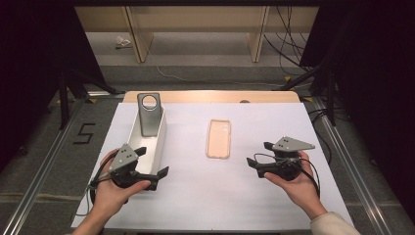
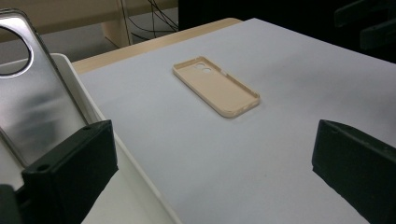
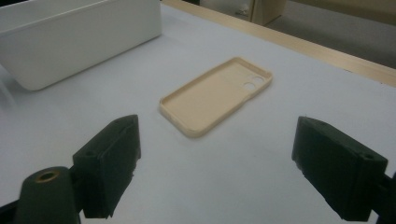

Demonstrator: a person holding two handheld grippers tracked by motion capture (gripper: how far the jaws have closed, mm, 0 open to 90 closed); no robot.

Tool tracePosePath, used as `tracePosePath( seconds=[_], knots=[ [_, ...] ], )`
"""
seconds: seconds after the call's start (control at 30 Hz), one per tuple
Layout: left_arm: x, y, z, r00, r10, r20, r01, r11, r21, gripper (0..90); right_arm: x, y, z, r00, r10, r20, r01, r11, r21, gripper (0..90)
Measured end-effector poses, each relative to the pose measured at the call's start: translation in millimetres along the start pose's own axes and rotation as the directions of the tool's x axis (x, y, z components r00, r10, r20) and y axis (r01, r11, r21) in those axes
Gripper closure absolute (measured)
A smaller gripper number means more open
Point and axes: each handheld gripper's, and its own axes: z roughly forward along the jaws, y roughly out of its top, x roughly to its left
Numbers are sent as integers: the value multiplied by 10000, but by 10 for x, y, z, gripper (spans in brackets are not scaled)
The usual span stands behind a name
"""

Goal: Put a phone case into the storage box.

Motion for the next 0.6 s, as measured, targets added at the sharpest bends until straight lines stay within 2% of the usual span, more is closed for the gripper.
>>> tracePosePath(
  seconds=[0.13, 0.27, 0.6],
  knots=[
    [-98, -87, -46, 9995, 310, -76, -309, 9995, 26, 0, -5, 2, 0, 10000, 0, 8, 0, 10000, -54, 163],
    [-164, -182, -78, 9990, 449, -64, -447, 9987, 251, 0, -26, 1, 9, 10000, 70, 37, -70, 10000, -70, 163],
    [-187, -240, -80, 9980, 624, 83, -627, 9975, 325, 0, -43, 20, 80, 9996, 232, 171, -231, 9997, -85, 163]
  ],
)
